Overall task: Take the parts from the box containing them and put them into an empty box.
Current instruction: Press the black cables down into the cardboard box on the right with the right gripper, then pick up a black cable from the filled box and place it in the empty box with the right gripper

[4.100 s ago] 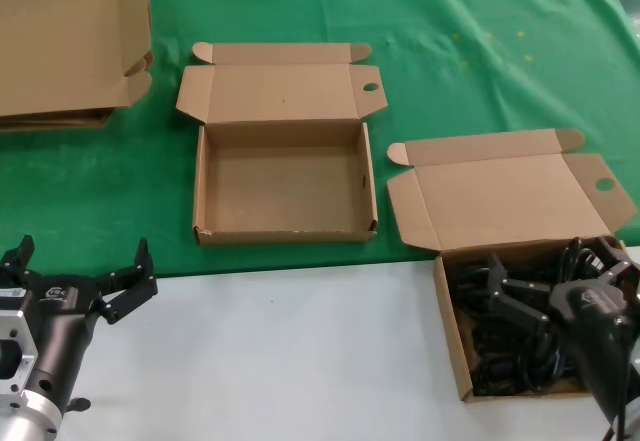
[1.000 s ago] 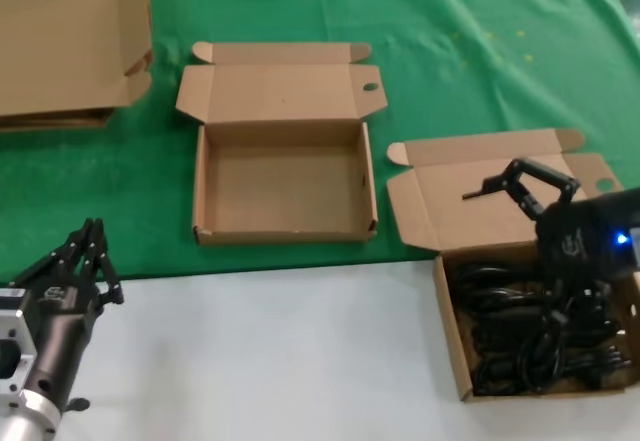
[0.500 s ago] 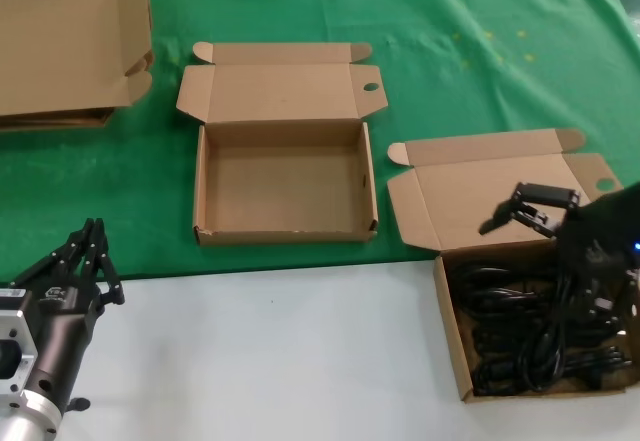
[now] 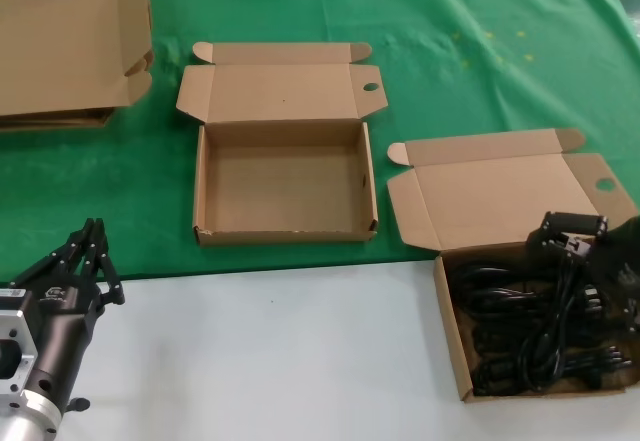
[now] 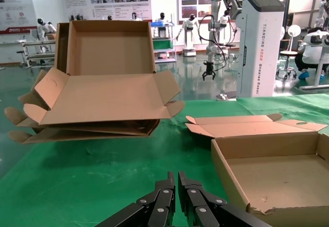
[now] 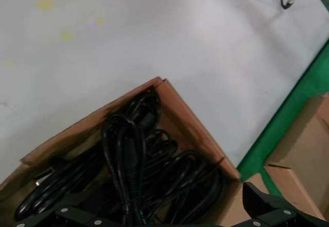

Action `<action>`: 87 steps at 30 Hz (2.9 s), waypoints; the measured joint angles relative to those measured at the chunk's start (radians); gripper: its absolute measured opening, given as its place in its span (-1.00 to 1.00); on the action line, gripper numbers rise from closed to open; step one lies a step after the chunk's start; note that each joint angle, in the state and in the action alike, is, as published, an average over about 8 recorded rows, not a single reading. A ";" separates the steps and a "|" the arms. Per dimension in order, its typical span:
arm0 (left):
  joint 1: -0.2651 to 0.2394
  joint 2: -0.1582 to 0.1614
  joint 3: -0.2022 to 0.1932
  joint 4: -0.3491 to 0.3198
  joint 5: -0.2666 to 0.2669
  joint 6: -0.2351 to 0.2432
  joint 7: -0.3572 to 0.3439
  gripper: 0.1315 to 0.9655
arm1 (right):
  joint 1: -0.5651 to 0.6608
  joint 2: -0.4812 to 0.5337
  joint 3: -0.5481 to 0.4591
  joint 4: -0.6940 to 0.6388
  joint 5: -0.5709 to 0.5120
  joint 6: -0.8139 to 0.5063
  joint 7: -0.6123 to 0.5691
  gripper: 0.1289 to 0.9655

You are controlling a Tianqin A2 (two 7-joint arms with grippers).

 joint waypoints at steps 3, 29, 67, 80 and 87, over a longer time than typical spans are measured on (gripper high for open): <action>0.000 0.000 0.000 0.000 0.000 0.000 0.000 -0.90 | -0.011 0.005 0.000 0.003 -0.006 0.005 -0.017 1.00; 0.000 0.000 0.000 0.000 0.000 0.000 0.000 -0.90 | -0.098 0.036 0.022 0.109 -0.010 0.035 -0.032 0.57; 0.000 0.000 0.000 0.000 0.000 0.000 0.000 -0.90 | -0.155 0.078 0.035 0.174 -0.012 0.034 0.007 -0.83; 0.000 0.000 0.000 0.000 0.000 0.000 0.000 -0.90 | -0.137 0.098 0.069 0.268 0.000 0.020 0.292 -0.86; 0.000 0.000 0.000 0.000 0.000 0.000 0.000 -0.90 | -0.108 0.079 0.091 0.298 0.012 0.020 0.511 -0.86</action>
